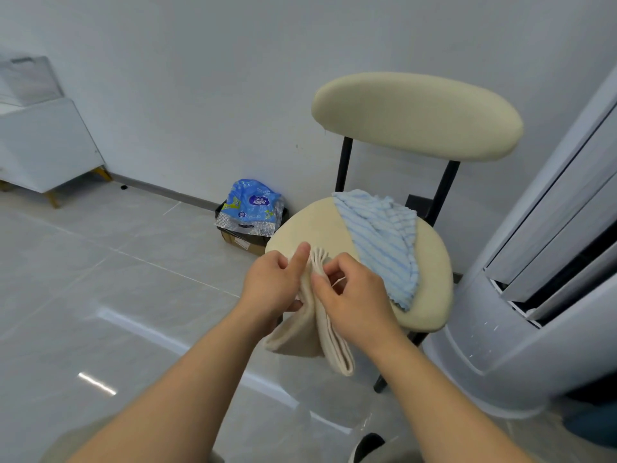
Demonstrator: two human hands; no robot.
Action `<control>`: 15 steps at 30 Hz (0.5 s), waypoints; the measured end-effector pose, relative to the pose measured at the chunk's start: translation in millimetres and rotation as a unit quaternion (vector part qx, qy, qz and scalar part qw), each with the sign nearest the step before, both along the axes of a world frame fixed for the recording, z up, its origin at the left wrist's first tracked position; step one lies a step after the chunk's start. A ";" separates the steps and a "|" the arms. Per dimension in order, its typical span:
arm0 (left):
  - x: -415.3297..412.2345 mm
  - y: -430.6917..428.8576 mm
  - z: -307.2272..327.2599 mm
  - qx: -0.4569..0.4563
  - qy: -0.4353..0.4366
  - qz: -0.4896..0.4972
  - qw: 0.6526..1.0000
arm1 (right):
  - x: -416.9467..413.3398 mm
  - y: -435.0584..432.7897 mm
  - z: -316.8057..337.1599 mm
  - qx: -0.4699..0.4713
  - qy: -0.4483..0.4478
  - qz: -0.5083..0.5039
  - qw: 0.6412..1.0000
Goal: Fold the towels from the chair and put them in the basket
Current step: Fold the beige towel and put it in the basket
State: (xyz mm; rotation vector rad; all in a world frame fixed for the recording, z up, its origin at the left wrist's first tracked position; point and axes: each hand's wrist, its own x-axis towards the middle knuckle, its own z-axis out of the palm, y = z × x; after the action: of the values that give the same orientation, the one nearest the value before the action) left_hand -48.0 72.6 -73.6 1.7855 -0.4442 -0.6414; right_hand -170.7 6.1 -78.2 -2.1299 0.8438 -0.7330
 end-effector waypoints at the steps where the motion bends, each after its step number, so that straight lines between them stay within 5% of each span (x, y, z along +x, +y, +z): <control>1: -0.2 1.3 2.0 -0.003 0.005 -0.010 1.000 | 0.5 0.1 -0.8 0.005 0.009 0.008 1.000; 4: 2.0 5.9 1.9 0.004 -0.032 -0.067 0.997 | 3.9 -1.0 -0.1 0.123 -0.001 0.041 0.992; 8: 13.3 17.2 5.2 -0.005 -0.081 -0.150 0.985 | 4.0 -0.7 6.1 0.358 -0.085 0.102 0.924; 11: 24.3 26.0 9.3 -0.019 -0.049 -0.259 0.964 | 1.5 -3.2 5.9 0.404 -0.111 0.114 0.901; 15: 33.8 28.0 4.3 -0.005 -0.131 -0.286 0.949 | 0.0 -8.9 3.1 0.421 -0.123 0.083 0.895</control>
State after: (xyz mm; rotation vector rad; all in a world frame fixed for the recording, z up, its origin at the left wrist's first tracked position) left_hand -14.2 100.7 -69.3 1.7385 -1.1724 -0.7937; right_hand -170.8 -2.8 -75.1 -1.2760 0.6586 -0.4132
